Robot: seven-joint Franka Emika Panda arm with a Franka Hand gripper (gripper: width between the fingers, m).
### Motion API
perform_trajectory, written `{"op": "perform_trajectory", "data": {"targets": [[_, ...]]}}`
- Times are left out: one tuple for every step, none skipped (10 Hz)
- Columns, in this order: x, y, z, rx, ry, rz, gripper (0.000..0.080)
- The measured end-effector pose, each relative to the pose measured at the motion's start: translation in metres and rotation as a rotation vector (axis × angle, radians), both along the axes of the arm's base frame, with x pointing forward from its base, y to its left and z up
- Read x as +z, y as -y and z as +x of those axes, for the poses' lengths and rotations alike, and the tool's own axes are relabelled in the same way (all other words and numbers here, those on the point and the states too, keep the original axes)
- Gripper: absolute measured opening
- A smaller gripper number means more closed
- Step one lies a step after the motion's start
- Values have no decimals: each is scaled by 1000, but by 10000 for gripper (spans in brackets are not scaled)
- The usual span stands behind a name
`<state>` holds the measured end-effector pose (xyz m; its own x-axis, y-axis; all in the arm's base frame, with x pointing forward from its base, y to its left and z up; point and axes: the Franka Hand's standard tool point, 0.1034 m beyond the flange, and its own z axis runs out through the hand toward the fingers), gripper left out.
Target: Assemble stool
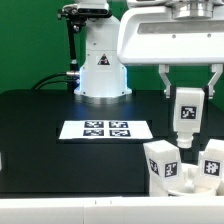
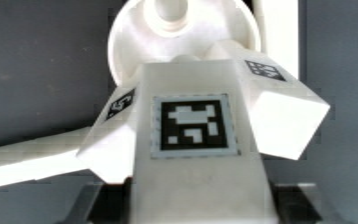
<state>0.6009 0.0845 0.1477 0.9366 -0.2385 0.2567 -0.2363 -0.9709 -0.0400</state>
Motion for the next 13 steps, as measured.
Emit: {"op": "perform_trajectory", "data": {"targets": [[-1, 0, 0, 0, -1, -1, 338], [-1, 0, 0, 0, -2, -1, 338], [-3, 1, -1, 0, -4, -3, 338], [-13, 3, -2, 3, 4, -13, 338], [-20, 3, -3, 5, -3, -18, 338], [-20, 2, -2, 9, -3, -20, 338], [-20, 6, -1, 18, -3, -24, 338], [-23, 5, -4, 15, -9, -24, 338], [-26, 2, -8, 18, -17, -23, 338], [-28, 2, -10, 15, -20, -22, 338], [-29, -1, -11, 18, -23, -21, 338], [-32, -3, -12, 22, -27, -22, 338], [-35, -2, -13, 23, -29, -24, 338]]}}
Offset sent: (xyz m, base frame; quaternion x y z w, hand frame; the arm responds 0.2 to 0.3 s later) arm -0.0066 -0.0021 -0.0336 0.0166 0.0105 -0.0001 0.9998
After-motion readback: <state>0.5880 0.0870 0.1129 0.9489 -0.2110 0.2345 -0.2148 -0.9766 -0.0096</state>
